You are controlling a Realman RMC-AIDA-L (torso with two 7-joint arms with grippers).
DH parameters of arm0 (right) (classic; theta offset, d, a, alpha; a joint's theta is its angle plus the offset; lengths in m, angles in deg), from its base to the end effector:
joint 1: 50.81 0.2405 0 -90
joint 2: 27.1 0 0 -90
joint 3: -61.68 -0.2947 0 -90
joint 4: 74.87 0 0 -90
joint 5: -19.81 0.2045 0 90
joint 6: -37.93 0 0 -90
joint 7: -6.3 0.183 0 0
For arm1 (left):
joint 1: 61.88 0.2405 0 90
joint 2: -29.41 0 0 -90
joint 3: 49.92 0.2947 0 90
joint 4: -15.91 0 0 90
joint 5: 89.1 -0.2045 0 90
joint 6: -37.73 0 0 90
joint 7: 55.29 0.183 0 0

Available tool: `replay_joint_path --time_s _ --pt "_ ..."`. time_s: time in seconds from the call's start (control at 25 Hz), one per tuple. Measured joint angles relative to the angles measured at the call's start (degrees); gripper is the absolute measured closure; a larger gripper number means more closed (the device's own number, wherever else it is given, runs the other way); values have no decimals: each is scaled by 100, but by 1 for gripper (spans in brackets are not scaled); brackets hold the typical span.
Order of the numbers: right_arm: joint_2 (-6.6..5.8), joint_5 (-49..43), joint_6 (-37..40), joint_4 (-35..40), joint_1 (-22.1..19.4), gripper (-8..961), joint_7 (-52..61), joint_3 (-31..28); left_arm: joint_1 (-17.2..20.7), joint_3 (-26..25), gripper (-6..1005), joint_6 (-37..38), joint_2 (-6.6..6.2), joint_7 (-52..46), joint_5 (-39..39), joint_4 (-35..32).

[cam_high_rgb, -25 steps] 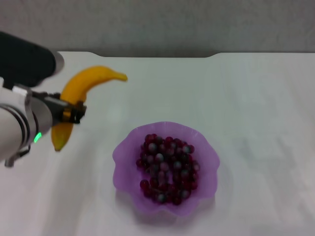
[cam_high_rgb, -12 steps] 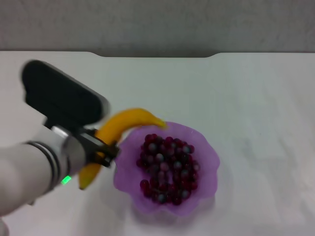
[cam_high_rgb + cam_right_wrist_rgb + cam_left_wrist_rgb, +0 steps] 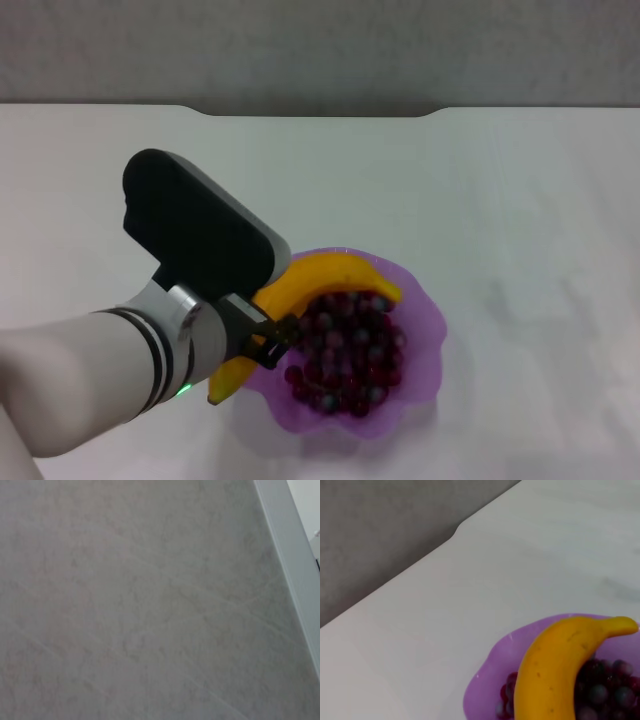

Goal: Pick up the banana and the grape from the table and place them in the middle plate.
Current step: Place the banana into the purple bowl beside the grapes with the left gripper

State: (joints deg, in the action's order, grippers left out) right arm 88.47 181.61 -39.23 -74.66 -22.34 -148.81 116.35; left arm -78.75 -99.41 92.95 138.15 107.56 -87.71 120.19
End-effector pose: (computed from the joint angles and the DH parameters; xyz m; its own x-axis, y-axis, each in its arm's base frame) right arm 0.3661 0.3933 0.0556 0.5593 0.2282 -0.7969 -0.8130 -0.0367 -0.5811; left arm -0.1884 0.3219 -0.0860 0.8977 0.4357 0.0651 0.3440 -0.6010 -0.7214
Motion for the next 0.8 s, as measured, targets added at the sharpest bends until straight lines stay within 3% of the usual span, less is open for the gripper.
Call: replay_joint_path --time_s 0.2,0.4,0.8 --pt "0 -1 0 -4 16 74 -1 0 -227 136 498 -90 -26 1 81 -117" --pt "1 -16 0 -4 34 75 4 0 -600 346 499 7 74 4 106 -501" --pt "1 -44 0 -3 47 76 10 0 -686 295 486 -97 187 2 0 -618"
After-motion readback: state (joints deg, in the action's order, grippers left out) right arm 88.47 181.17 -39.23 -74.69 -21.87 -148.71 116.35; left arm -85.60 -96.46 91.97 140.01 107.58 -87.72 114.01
